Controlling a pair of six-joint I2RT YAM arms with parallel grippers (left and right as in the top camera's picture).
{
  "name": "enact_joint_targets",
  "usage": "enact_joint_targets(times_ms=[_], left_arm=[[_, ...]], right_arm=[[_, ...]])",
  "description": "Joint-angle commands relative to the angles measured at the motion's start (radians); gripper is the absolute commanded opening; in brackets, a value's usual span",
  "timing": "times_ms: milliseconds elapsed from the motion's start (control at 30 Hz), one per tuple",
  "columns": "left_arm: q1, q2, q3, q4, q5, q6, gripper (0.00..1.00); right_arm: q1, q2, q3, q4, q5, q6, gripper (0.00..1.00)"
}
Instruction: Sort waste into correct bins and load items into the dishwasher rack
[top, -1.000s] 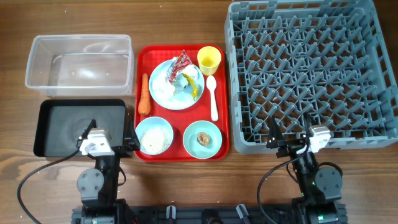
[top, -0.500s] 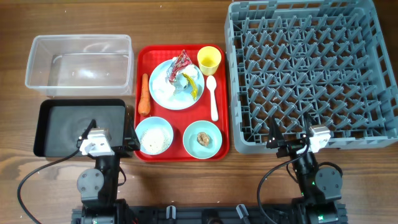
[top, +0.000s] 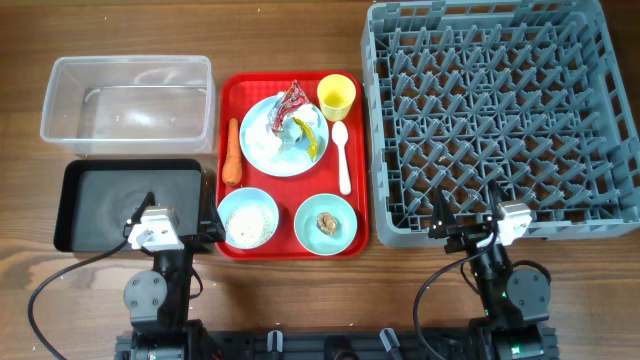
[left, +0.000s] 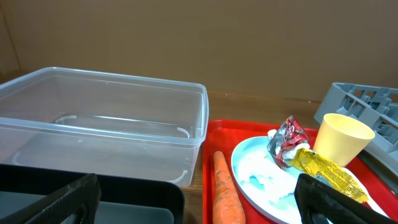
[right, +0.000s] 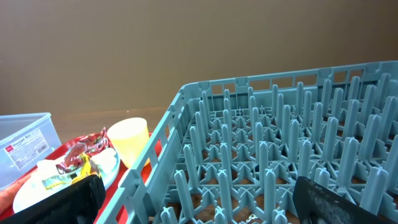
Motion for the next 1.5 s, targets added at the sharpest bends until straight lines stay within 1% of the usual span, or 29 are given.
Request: enact_joint_targets(times_ms=[0,100,233,300,367,400,467,533,600,667,800,833,900,967,1133,1200,1333,1467], left_arm=[[-0.005,-0.004,-0.010,0.003,0.006,0.019,1.00],[-0.005,-0.004,-0.010,0.022,0.009,0.019,1.00],[-0.005,-0.002,-0.010,0.003,0.010,0.019,1.00],[-0.005,-0.002,-0.010,0.026,0.010,0.019,1.00],[-0.005,-0.002,-0.007,0.079,0.129,0.018,1.00],[-0.005,-0.002,0.009,0.083,0.198,0.002,1.00],[-0.005,-0.002,0.051,0.068,0.219,-0.097,1.00],[-0.005,0.005,0.094,0.059,0.232,-0.163,1.00],[-0.005,0.032,0.163,0.056,0.288,-0.177,1.00],[-0.005,0.078,0.237,0.028,0.301,-0.177,1.00],[-0.005,0.281,0.473,-0.137,0.323,-0.176,1.00],[-0.005,0.380,0.575,-0.207,0.343,-0.175,1.00],[-0.005,0.501,0.702,-0.299,0.350,-0.171,1.00],[-0.006,0.666,0.883,-0.462,0.349,-0.160,1.00],[-0.041,0.993,1.216,-0.838,0.358,-0.166,1.00],[-0.065,1.075,1.279,-0.917,0.361,-0.166,1.00],[-0.076,1.160,1.286,-0.938,0.361,-0.166,1.00],[-0.076,1.204,1.286,-0.932,0.367,-0.165,1.00]], right_arm=[[0.001,0.002,-0.001,0.005,0.006,-0.002,1.00],[0.001,0.002,-0.001,0.005,0.006,-0.002,1.00],[0.001,0.002,-0.001,0.005,0.006,-0.002,1.00],[0.001,0.002,-0.001,0.005,0.006,-0.002,1.00],[0.001,0.002,-0.001,0.005,0.006,-0.002,1.00],[0.001,0.002,-0.001,0.005,0.006,-0.002,1.00],[0.001,0.002,-0.001,0.005,0.006,-0.002,1.00],[0.001,0.002,-0.001,0.005,0.006,-0.002,1.00],[0.001,0.002,-0.001,0.005,0.006,-0.002,1.00],[0.001,0.002,-0.001,0.005,0.006,-0.002,1.00],[0.001,0.002,-0.001,0.005,0.006,-0.002,1.00],[0.001,0.002,-0.001,0.005,0.006,-0.002,1.00],[0.001,0.002,-0.001,0.005,0.006,-0.002,1.00],[0.001,0.002,-0.001,0.005,0.006,-0.002,1.00],[0.001,0.002,-0.001,0.005,0.006,-0.002,1.00],[0.001,0.002,-0.001,0.005,0.006,-0.002,1.00],[0.001,0.002,-0.001,0.005,0.006,-0.002,1.00],[0.001,0.002,-0.001,0.005,0.006,-0.002,1.00]])
